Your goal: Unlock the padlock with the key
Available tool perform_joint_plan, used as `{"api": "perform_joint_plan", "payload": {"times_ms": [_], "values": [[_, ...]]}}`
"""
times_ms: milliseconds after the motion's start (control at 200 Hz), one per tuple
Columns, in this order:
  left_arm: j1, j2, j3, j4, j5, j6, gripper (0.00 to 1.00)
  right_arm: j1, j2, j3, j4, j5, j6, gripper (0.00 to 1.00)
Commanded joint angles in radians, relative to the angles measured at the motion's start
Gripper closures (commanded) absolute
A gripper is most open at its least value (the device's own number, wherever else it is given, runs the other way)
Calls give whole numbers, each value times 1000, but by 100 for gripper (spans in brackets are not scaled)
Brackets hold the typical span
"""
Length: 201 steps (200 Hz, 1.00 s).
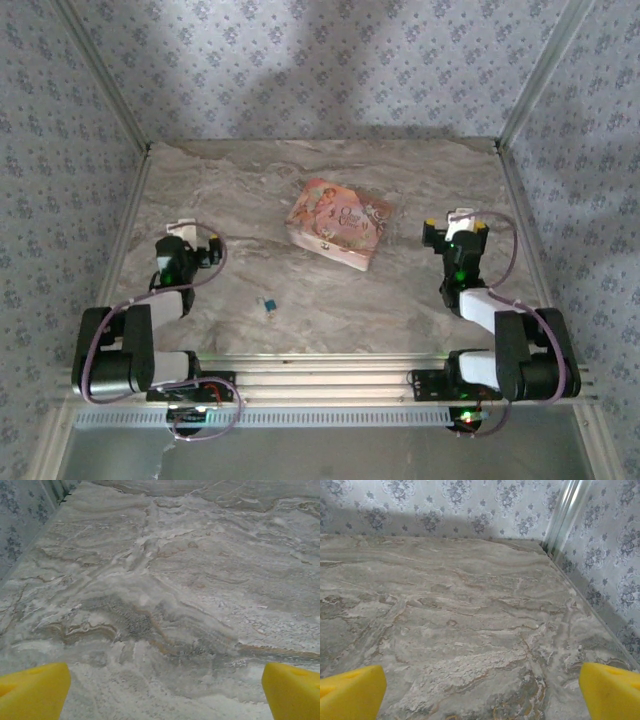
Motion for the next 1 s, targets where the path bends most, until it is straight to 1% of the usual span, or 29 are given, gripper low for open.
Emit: {"api": "perform_joint_plan", "payload": {"times_ms": [0,40,100,240,255,290,305,345,385,455,560,590,610,670,729,809,999], "values": [[7,41,14,162,49,-44,2,-19,18,68,-20,-20,13,0],[7,55,36,127,51,-45,2,-19,10,75,-51,-30,14,0],[7,98,48,139,67,-38,2,-19,-6,67,-78,-39,16,0],[7,239,55,269,91,-29,2,-24,-30,22,-78,-32,38,0],[7,237,66,247,98,-25,2,-25,-27,20,-81,-29,42,0],[7,218,102,137,113,-15,2,-27,-15,8,-75,-28,56,0],[8,222,110,122,109,-20,2,-28,-8,1,-62,-32,60,0],[8,229,98,162,89,-31,2,-27,18,-15,-22,-41,61,0],[7,226,113,125,65,-38,2,-24,40,-21,12,-36,54,0],[6,227,109,135,60,-39,2,-25,69,-7,25,-23,43,0],[5,227,110,132,59,-38,2,-33,184,31,63,-2,60,0],[6,228,109,138,59,-38,2,-33,223,52,55,-3,60,0],[5,227,110,135,58,-38,2,-37,239,60,50,-29,67,0],[6,227,109,136,58,-38,2,-59,238,46,69,-40,79,0],[5,228,110,136,57,-37,2,-53,240,44,76,-30,75,0],[3,227,110,135,57,-38,2,-51,246,36,96,-47,65,0],[5,228,109,135,57,-37,2,-51,246,39,87,-54,63,0]]}}
